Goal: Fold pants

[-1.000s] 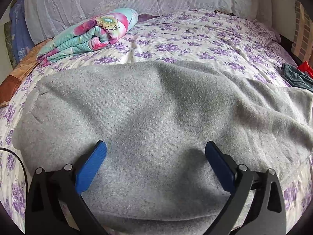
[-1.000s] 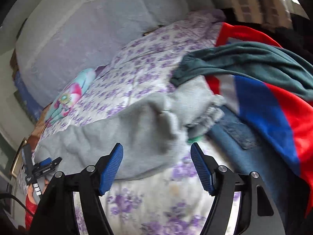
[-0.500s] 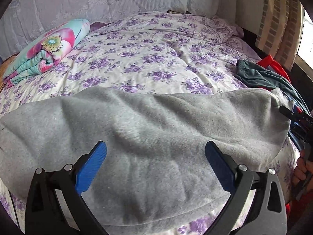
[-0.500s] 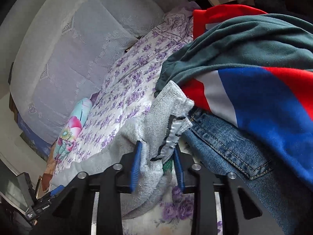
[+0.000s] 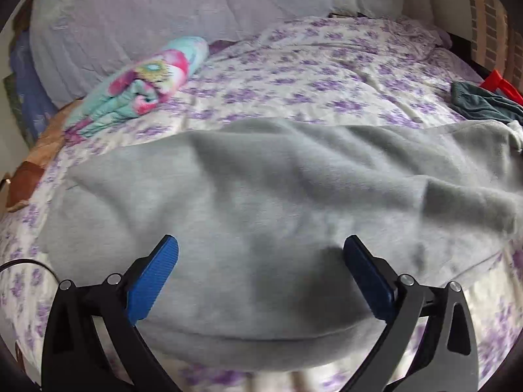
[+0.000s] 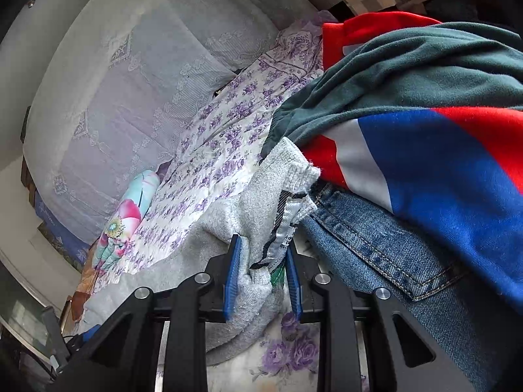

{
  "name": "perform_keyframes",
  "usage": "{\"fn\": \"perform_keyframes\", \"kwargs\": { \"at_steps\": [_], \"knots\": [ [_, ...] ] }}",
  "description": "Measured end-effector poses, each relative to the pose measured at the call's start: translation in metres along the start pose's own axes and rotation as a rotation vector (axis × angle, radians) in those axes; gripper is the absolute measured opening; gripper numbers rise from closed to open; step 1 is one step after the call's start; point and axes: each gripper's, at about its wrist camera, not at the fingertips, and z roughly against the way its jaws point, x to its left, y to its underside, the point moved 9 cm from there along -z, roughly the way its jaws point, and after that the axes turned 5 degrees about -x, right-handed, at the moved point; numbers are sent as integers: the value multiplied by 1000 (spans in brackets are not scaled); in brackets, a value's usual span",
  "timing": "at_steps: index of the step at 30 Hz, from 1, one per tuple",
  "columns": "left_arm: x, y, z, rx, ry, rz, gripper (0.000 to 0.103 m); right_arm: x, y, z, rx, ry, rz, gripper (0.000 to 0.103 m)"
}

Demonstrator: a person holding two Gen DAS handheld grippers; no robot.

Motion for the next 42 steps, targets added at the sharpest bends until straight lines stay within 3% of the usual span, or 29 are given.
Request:
{"fn": "perform_keyframes", "kwargs": {
  "at_steps": [3,5,7,9,11,12,18,34,38,42],
  "knots": [
    [72,16,10,9,-26,142,99,23,-6,9,-52,19,90,24],
    [109,26,17,-15,23,255,98,53,-10,16,-91,21,187,23],
    [142,38,22,-33,12,365,98,85,-14,20,-112,4,273,23],
    [167,56,19,-15,-3,460,98,112,-17,22,-126,-10,332,23],
    [175,77,6,26,59,549,99,132,-19,20,-128,-17,372,23],
    [176,82,6,11,74,555,99,139,-19,19,-126,-23,379,23],
    [159,83,10,-10,-32,388,99,147,-11,8,-106,-17,366,23],
    [160,81,11,2,-26,396,99,33,0,7,-21,125,157,24],
    [158,66,28,-43,16,405,99,12,3,6,17,144,95,45],
    [154,31,62,-172,47,373,99,9,-28,42,-127,220,138,45]
  ]
}}
